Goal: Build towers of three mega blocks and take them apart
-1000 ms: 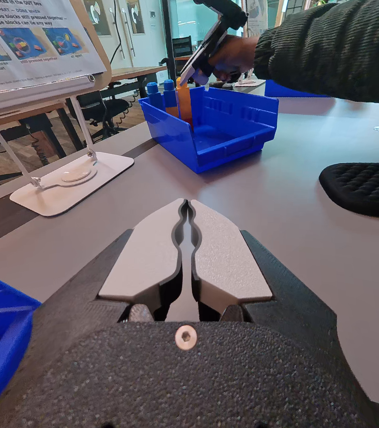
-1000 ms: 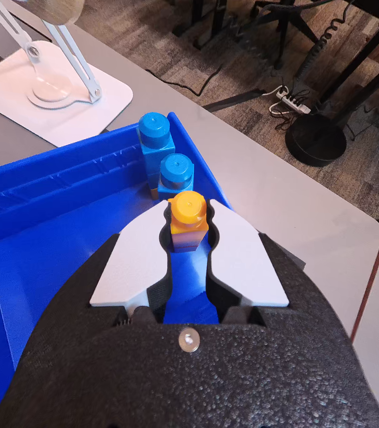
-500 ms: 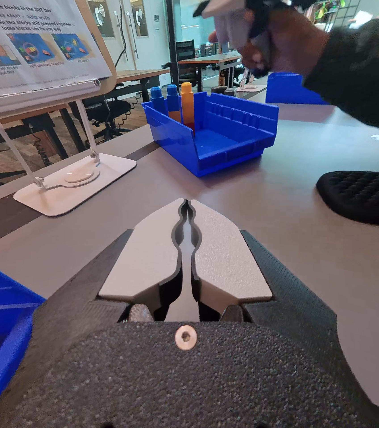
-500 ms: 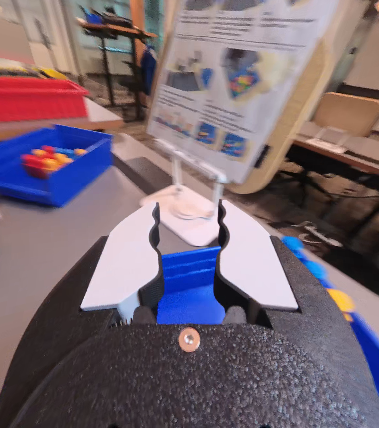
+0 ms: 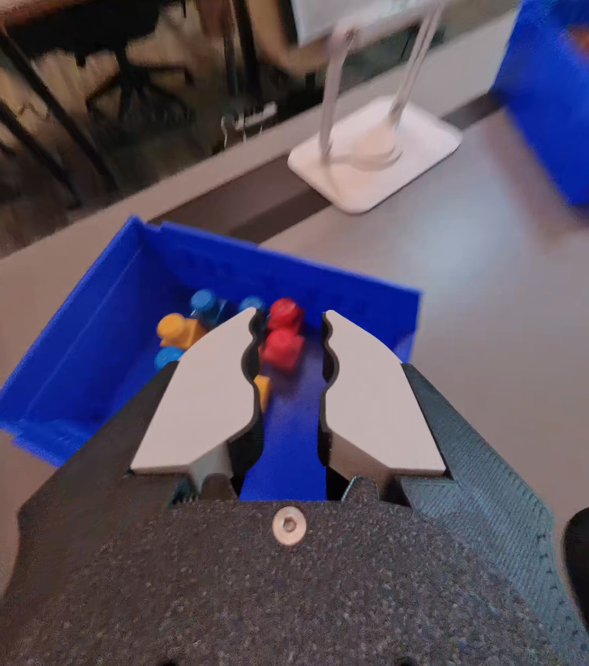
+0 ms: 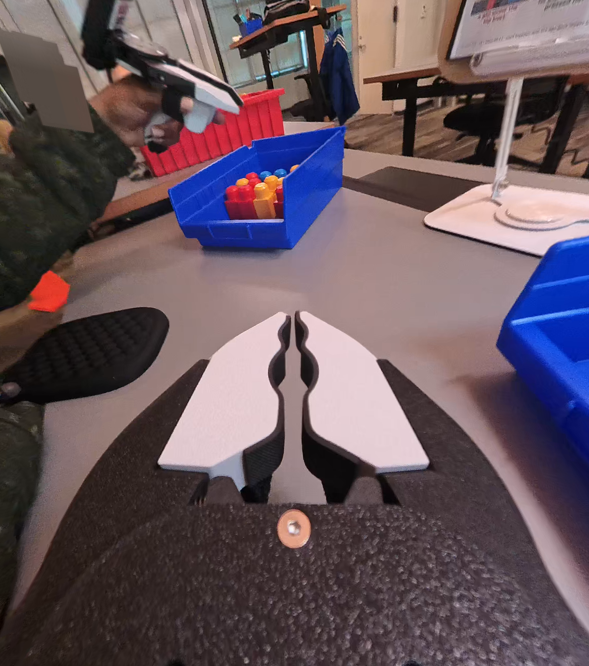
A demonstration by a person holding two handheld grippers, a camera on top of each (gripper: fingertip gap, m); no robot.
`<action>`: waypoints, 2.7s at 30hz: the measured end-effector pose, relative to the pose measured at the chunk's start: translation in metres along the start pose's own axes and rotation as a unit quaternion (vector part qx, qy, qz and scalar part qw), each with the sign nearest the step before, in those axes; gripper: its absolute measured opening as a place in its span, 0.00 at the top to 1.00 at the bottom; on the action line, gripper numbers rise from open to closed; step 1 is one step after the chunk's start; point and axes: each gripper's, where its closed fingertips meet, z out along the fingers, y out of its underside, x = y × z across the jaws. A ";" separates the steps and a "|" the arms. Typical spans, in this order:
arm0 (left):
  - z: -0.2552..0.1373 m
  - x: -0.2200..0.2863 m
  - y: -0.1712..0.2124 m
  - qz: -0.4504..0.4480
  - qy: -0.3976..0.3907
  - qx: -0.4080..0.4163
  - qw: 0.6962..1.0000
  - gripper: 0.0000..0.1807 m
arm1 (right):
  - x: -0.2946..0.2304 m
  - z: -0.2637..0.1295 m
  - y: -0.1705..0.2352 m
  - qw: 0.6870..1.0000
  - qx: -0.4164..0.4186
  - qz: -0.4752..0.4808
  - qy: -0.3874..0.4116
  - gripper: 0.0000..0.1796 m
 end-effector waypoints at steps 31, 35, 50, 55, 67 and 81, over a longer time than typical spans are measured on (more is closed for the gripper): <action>0.004 0.193 0.029 0.330 0.153 -0.203 0.909 0.82 | -0.048 0.047 0.009 0.986 -0.063 -0.149 -0.031 0.73; 0.006 0.265 0.047 0.372 0.231 -0.201 0.876 0.82 | -0.073 0.071 0.022 0.968 -0.108 -0.217 -0.062 0.63; 0.010 0.314 0.034 0.334 0.306 -0.100 0.886 0.81 | -0.082 0.069 0.048 0.964 -0.137 -0.186 -0.129 0.79; 0.023 0.241 -0.009 0.246 0.207 -0.008 0.947 0.81 | -0.072 0.066 0.053 0.965 -0.148 -0.172 -0.128 0.79; 0.060 0.038 0.025 0.039 0.007 -0.054 0.998 0.81 | -0.061 0.058 0.111 0.921 -0.286 -0.222 -0.143 0.79; 0.095 -0.009 0.090 0.111 -0.072 -0.211 0.969 0.69 | -0.064 0.056 0.114 0.920 -0.291 -0.216 -0.151 0.73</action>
